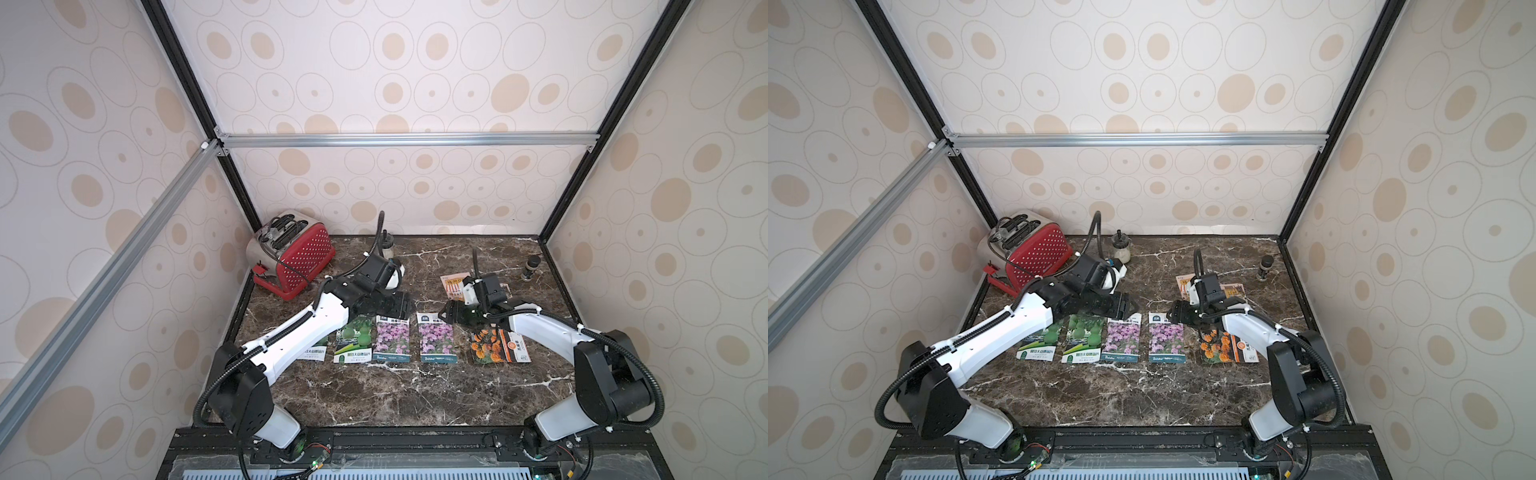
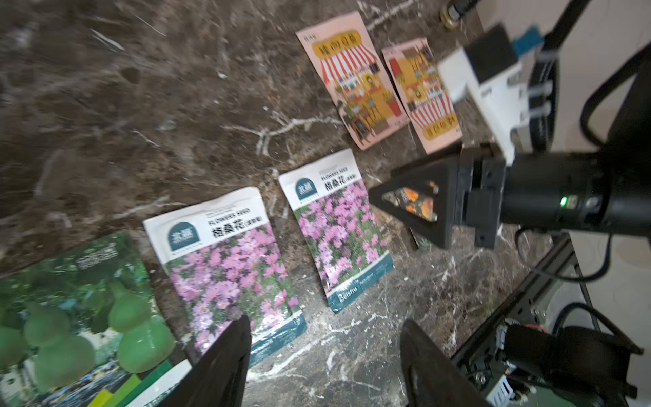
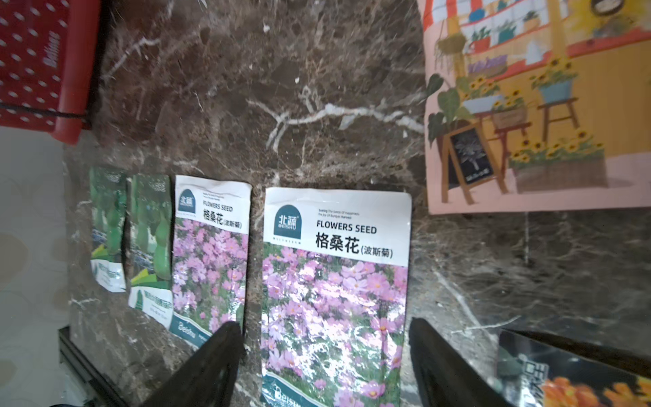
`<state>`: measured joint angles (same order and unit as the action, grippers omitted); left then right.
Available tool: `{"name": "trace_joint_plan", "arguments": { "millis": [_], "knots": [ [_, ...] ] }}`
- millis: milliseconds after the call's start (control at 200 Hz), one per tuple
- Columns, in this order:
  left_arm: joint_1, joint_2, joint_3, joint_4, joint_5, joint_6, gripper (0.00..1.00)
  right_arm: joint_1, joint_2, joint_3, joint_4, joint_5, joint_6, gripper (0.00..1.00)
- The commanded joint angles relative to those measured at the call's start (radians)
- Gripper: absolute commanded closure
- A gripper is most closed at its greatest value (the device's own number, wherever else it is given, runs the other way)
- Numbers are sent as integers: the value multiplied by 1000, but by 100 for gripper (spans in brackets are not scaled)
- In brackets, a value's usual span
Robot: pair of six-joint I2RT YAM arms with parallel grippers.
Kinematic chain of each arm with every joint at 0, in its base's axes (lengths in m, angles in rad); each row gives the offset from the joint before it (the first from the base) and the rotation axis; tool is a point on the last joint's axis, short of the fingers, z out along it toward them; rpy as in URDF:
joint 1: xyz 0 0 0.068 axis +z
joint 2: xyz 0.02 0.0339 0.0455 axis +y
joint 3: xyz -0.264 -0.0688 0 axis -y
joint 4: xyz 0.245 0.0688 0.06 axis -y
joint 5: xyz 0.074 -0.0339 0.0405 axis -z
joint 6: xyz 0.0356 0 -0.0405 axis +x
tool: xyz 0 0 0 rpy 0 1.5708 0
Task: Arrange the seed packets in a row
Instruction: Adjust the seed packet at the center of the board.
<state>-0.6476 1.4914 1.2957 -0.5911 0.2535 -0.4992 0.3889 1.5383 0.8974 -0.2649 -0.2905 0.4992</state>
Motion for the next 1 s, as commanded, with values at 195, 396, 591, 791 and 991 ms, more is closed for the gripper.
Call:
{"name": "trace_joint_plan", "arguments": {
  "millis": [195, 396, 591, 791, 991],
  "knots": [
    [40, -51, -28, -30, -105, -16, 32, 172, 78, 86, -172, 297, -18, 21],
    [49, -90, -74, -17, -111, -8, 32, 248, 127, 121, -227, 352, 30, 21],
    [58, -140, -123, 16, -98, -13, 32, 280, 196, 145, -224, 335, 76, 21],
    [63, -183, -148, 19, -97, -11, 31, 307, 250, 170, -226, 324, 104, 21],
    [86, -231, -177, 23, -97, -15, 31, 327, 260, 178, -222, 312, 123, 21]
  ]
}}
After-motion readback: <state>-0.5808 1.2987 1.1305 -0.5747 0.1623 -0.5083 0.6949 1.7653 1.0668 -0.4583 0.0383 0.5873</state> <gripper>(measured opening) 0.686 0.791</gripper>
